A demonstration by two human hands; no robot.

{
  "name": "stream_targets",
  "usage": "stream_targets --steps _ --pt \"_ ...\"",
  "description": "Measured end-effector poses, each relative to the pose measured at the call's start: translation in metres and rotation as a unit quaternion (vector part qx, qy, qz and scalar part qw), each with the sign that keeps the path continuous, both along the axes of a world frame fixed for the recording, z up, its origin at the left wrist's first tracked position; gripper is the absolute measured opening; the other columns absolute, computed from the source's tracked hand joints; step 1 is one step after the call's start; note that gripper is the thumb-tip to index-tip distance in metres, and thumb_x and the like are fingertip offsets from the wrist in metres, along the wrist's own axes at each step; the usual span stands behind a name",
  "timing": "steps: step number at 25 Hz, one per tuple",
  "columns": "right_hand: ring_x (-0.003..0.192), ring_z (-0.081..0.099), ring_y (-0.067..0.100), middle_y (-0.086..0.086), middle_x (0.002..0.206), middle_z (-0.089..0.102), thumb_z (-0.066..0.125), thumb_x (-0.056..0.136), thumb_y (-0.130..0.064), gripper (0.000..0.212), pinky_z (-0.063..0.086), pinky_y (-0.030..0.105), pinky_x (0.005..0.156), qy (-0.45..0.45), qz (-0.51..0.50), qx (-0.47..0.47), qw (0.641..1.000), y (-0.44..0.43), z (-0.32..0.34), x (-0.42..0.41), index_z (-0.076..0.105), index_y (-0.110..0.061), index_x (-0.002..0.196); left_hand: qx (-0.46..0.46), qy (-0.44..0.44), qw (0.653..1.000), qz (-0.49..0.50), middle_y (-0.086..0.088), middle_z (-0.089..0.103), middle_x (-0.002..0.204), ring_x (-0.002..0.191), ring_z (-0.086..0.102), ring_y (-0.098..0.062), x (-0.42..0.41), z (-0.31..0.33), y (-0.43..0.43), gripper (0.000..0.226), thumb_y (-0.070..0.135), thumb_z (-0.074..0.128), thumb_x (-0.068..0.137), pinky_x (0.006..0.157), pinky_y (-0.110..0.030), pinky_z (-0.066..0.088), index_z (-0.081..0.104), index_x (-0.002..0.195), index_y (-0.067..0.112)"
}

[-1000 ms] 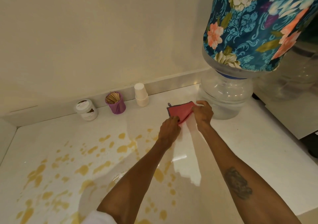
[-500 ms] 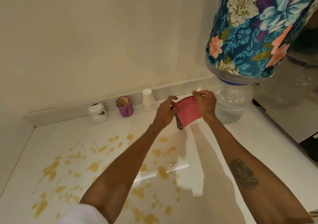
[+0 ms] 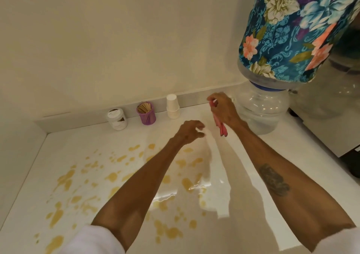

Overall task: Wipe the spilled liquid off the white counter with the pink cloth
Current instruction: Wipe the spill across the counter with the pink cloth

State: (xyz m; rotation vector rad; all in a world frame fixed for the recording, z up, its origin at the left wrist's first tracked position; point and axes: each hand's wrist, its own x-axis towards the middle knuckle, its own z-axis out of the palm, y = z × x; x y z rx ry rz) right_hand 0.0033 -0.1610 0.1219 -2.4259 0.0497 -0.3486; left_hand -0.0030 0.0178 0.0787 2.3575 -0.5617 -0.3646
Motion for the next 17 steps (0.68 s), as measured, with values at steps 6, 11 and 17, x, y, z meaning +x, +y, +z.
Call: stream_targets --steps 6,11,17 --pt "0.081 0.052 0.021 0.005 0.091 0.058 0.066 0.085 -0.008 0.011 0.041 0.031 0.072 0.16 0.103 -0.042 0.981 0.04 -0.091 -0.073 0.058 -0.014 0.089 0.104 -0.018 0.99 0.093 -0.006 0.071 0.118 0.114 0.061 -0.024 -0.008 -0.05 0.091 0.031 0.018 0.07 0.085 0.095 -0.034 0.046 0.069 0.115 0.011" --pt "0.089 0.056 0.025 0.009 0.101 0.064 0.064 0.082 0.006 0.026 0.041 0.012 0.069 0.16 0.091 0.006 0.983 0.044 -0.109 -0.091 0.064 -0.001 0.107 0.098 -0.036 0.985 0.135 -0.002 0.07 0.116 0.115 0.059 -0.024 -0.014 -0.069 0.136 0.025 0.022 0.064 0.089 0.095 -0.037 0.044 0.069 0.112 0.015" --pt "0.092 0.063 0.021 -0.001 0.093 0.068 0.075 0.085 -0.011 0.022 0.052 0.03 0.087 0.331 0.145 0.135 0.923 0.042 -0.13 -0.095 0.072 -0.017 0.105 0.109 -0.086 0.985 0.101 -0.001 0.069 0.116 0.113 0.06 -0.023 -0.026 -0.078 0.194 0.028 0.032 0.061 0.093 0.093 -0.034 0.042 0.067 0.115 0.015"
